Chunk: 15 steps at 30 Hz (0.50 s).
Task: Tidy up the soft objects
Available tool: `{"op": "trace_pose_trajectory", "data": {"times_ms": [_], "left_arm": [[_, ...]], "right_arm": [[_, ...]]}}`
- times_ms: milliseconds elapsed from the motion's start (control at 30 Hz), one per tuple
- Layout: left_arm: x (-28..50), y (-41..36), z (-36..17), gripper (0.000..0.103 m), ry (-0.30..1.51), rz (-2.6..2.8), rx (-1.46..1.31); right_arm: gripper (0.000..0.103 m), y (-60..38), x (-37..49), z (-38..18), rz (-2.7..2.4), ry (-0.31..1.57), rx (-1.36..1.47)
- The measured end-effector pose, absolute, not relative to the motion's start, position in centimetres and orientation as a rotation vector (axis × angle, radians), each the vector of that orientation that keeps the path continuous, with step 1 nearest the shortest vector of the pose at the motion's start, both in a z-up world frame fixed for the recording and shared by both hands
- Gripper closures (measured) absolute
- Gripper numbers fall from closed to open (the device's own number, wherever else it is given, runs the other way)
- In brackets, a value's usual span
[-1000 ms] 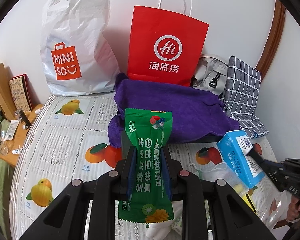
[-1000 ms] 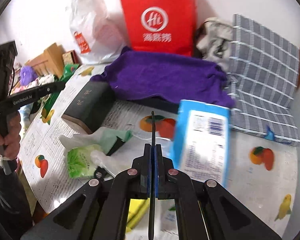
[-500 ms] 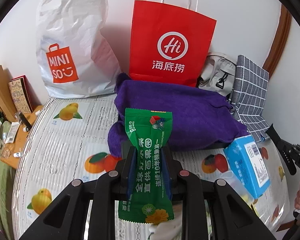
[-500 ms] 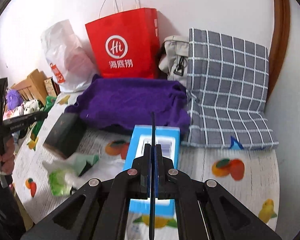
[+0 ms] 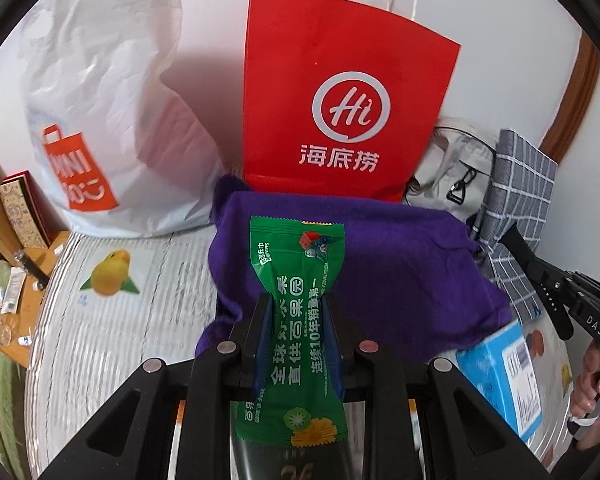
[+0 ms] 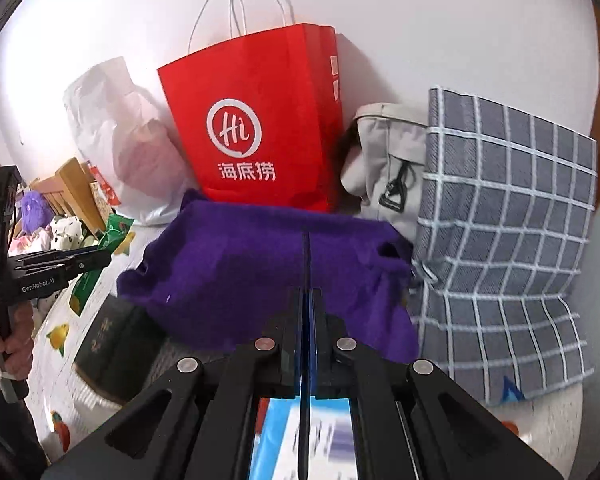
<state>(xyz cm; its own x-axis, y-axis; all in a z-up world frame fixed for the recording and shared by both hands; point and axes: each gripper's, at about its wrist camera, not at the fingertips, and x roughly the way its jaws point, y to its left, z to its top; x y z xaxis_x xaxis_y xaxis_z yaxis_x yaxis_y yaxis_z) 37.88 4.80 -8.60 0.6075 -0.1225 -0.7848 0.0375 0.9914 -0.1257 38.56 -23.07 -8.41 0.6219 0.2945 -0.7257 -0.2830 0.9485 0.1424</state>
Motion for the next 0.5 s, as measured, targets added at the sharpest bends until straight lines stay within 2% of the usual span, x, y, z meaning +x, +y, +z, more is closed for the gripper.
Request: {"op": "trace_pose_trajectory", "data": {"times_ms": [267, 500], "left_arm": [[42.2, 4.7, -10.6, 0.08, 0.972, -0.094, -0.127], [45.9, 4.7, -12.9, 0.08, 1.027, -0.098, -0.152]], "right_arm": [[0.1, -22.5, 43.1, -9.5, 0.319, 0.84, 0.004], [0.1, -22.2, 46.8, -12.6, 0.333, 0.924, 0.008]]}}
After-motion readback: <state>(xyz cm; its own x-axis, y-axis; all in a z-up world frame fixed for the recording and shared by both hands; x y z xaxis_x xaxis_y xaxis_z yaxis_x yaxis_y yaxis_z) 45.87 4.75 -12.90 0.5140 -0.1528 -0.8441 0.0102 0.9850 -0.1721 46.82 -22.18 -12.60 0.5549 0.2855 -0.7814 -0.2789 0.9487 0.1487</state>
